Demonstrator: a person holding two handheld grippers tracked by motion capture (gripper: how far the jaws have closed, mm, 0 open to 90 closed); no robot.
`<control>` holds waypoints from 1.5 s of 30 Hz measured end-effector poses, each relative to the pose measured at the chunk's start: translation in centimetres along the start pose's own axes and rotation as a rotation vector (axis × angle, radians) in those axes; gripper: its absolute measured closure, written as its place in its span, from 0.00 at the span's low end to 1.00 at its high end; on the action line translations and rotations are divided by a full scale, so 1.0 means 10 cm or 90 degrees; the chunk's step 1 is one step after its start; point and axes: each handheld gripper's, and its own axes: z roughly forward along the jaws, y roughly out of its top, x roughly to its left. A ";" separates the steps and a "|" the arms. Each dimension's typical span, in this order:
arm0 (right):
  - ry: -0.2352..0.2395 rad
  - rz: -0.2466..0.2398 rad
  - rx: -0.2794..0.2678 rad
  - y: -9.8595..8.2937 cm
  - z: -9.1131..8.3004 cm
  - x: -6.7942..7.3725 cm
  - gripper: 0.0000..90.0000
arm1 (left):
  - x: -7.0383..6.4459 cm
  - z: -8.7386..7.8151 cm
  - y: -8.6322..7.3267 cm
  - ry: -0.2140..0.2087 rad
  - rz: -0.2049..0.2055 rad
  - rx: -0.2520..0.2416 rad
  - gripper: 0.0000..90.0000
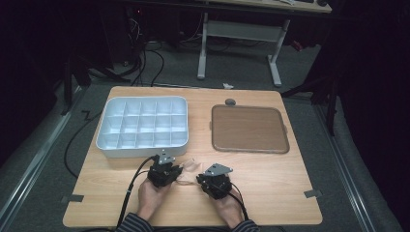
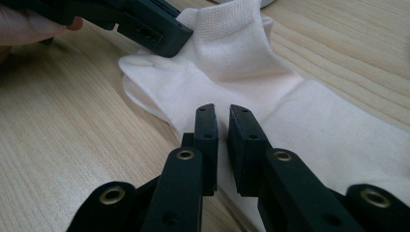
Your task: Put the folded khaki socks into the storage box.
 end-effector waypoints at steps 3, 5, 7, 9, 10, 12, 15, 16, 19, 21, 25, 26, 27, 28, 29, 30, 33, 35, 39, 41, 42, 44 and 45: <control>-0.005 -0.002 -0.002 0.00 0.00 0.01 0.91 | 0.02 -0.02 0.00 -0.012 -0.008 0.000 0.93; -0.009 -0.006 -0.002 -0.01 0.00 0.02 0.91 | 0.03 -0.03 0.00 -0.018 -0.010 0.000 0.94; -0.008 -0.006 -0.003 0.00 0.00 0.02 0.92 | 0.03 -0.05 0.01 -0.027 -0.014 -0.005 0.94; -0.008 -0.005 -0.001 0.00 0.00 0.02 0.92 | 0.04 -0.07 0.01 -0.035 -0.019 -0.010 0.94; -0.008 -0.006 -0.001 0.00 0.00 0.02 0.92 | 0.04 -0.08 0.02 -0.040 -0.020 -0.012 0.94; -0.008 -0.006 -0.001 0.00 0.00 0.02 0.92 | 0.04 -0.11 0.03 -0.046 -0.018 -0.015 0.94; -0.008 -0.004 -0.002 -0.01 0.00 0.01 0.92 | 0.03 -0.15 0.05 -0.057 -0.021 -0.022 0.94; -0.007 -0.005 -0.005 -0.01 0.00 0.01 0.92 | 0.03 -0.16 0.06 -0.058 -0.021 -0.024 0.94; -0.008 -0.008 -0.006 -0.01 0.00 0.02 0.92 | 0.02 -0.19 0.09 -0.062 -0.018 -0.029 0.94; -0.007 -0.007 -0.005 -0.01 0.00 0.02 0.92 | 0.03 -0.21 0.10 -0.074 -0.028 -0.036 0.94; -0.007 -0.008 -0.003 -0.01 0.00 0.02 0.92 | 0.03 -0.23 0.10 -0.081 -0.028 -0.038 0.94; -0.006 -0.008 -0.001 -0.01 0.00 0.02 0.92 | 0.03 -0.23 0.10 -0.087 -0.029 -0.041 0.94; -0.005 -0.009 -0.002 -0.01 0.00 0.02 0.92 | 0.03 -0.24 0.10 -0.090 -0.030 -0.043 0.94; -0.005 -0.009 -0.003 -0.01 0.00 0.02 0.92 | 0.04 -0.24 0.10 -0.094 -0.032 -0.045 0.94; -0.004 -0.010 -0.003 -0.01 0.00 0.02 0.92 | 0.04 -0.24 0.11 -0.097 -0.036 -0.048 0.94; -0.005 -0.010 0.000 0.00 0.00 0.02 0.92 | 0.04 -0.25 0.11 -0.101 -0.039 -0.049 0.94; -0.003 -0.012 0.002 0.01 0.00 0.02 0.93 | 0.04 -0.25 0.12 -0.102 -0.038 -0.050 0.94; 0.000 -0.013 0.001 0.01 0.00 0.02 0.93 | 0.02 -0.26 0.14 -0.101 -0.032 -0.047 0.94; 0.006 -0.010 0.005 0.01 0.01 0.00 0.94 | -0.03 -0.28 0.21 -0.107 -0.016 -0.051 0.94; 0.007 -0.010 0.007 0.01 0.01 0.00 0.94 | -0.04 -0.28 0.23 -0.106 -0.011 -0.049 0.94; 0.008 -0.010 0.007 0.02 0.01 0.00 0.94 | -0.05 -0.28 0.24 -0.107 -0.010 -0.050 0.94; 0.010 -0.009 0.007 0.02 0.01 0.00 0.95 | -0.05 -0.29 0.25 -0.109 -0.009 -0.054 0.94; 0.010 -0.012 0.008 0.02 0.01 -0.01 0.95 | -0.06 -0.30 0.25 -0.110 -0.009 -0.058 0.94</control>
